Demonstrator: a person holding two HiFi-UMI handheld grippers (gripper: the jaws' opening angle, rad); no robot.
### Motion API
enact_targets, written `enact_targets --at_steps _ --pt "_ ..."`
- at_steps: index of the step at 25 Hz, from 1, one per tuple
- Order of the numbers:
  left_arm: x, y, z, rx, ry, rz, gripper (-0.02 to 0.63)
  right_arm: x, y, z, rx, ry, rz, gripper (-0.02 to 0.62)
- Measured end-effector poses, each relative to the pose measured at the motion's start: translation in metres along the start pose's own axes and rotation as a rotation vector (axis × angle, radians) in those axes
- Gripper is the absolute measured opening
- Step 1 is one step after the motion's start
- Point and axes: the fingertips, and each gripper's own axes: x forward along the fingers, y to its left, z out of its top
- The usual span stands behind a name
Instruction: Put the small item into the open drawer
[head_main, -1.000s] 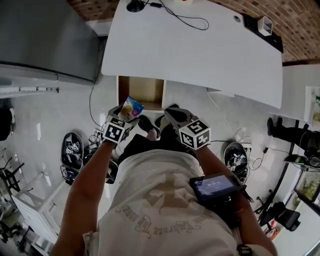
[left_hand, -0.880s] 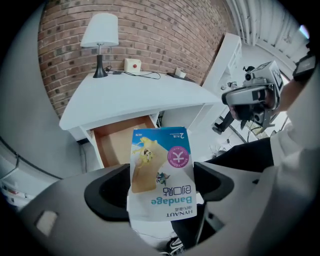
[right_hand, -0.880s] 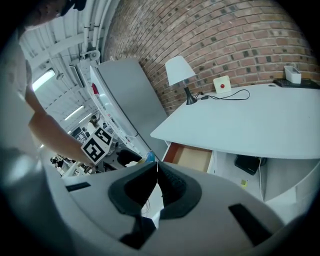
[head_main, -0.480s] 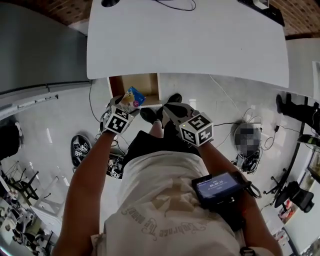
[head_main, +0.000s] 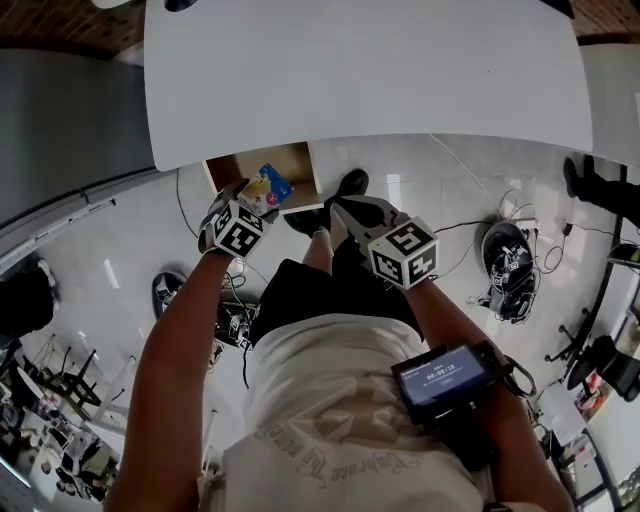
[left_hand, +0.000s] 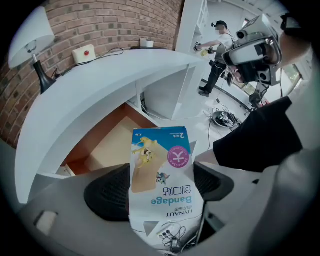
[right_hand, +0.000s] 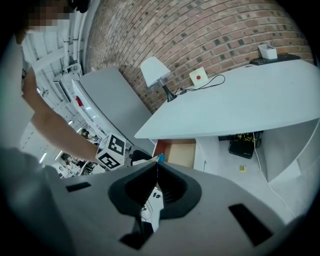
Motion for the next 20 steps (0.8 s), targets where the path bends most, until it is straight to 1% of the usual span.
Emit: enact_targets --at_steps 4,5,10,13,17,20 --pt "0.015 0.006 0.003 0.103 0.041 0.018 0.402 -0.001 -0.004 -0.005 0.023 -0.002 -0.008 0.006" --pt "0.019 0.007 0.005 0.118 0.047 0.022 0.401 -0.002 -0.004 -0.007 0.029 -0.004 -0.008 0.006" --pt "0.045 0.019 0.008 0.113 0.060 0.038 0.401 0.006 -0.010 -0.022 0.058 -0.002 -0.012 0.006" --pt "0.062 0.032 0.002 0.136 0.070 0.039 0.400 0.021 -0.012 -0.024 0.066 -0.013 -0.020 0.006" --pt "0.083 0.042 -0.008 0.155 0.082 0.036 0.400 0.029 -0.015 -0.023 0.040 -0.018 -0.043 0.006" --pt "0.096 0.047 -0.015 0.182 0.106 0.037 0.400 0.030 -0.019 -0.023 0.060 -0.047 -0.054 0.006"
